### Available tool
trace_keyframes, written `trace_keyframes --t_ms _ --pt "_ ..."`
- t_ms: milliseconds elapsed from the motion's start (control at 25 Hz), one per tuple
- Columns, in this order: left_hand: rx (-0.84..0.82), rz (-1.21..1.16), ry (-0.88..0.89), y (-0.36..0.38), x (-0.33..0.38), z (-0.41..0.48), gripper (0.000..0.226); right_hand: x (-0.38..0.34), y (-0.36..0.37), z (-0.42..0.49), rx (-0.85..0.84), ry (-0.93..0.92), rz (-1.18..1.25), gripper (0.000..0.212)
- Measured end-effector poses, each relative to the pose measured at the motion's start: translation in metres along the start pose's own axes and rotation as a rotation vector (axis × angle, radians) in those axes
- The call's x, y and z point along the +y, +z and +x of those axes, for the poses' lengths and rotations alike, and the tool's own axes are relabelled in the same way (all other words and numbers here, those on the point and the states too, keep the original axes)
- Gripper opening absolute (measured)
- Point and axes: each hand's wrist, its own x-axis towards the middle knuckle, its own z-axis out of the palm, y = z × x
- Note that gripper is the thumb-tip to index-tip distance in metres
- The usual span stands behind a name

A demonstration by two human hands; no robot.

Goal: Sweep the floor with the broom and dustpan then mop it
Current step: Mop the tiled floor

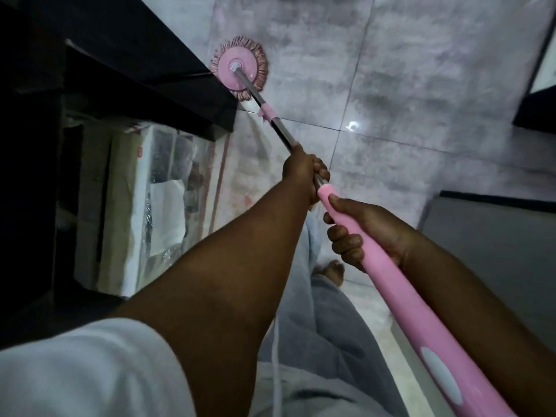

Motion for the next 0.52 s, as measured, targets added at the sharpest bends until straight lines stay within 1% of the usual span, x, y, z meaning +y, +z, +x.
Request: trace_keyframes --t_ms 200,280,360,440,520 --pt "-0.047 0.098 -0.004 0.010 -0.105 -0.028 0.055 0.082 -0.062 -0.052 0.044 -0.081 0.127 0.030" --pt "-0.093 0.147 -0.035 0.016 -0.149 -0.042 0.053 0.116 -0.084 -0.078 0.031 -0.097 0.209 0.032" --pt "-0.126 0.199 -0.084 0.025 -0.187 -0.054 0.051 0.145 -0.101 -0.102 -0.012 -0.112 0.316 0.039" --pt "-0.146 0.273 -0.105 0.032 -0.213 -0.062 0.051 0.163 -0.112 -0.119 -0.055 -0.105 0.404 0.047" --pt "-0.166 0.324 -0.119 0.036 -0.218 -0.061 0.052 0.164 -0.117 -0.120 -0.077 -0.111 0.411 0.043"
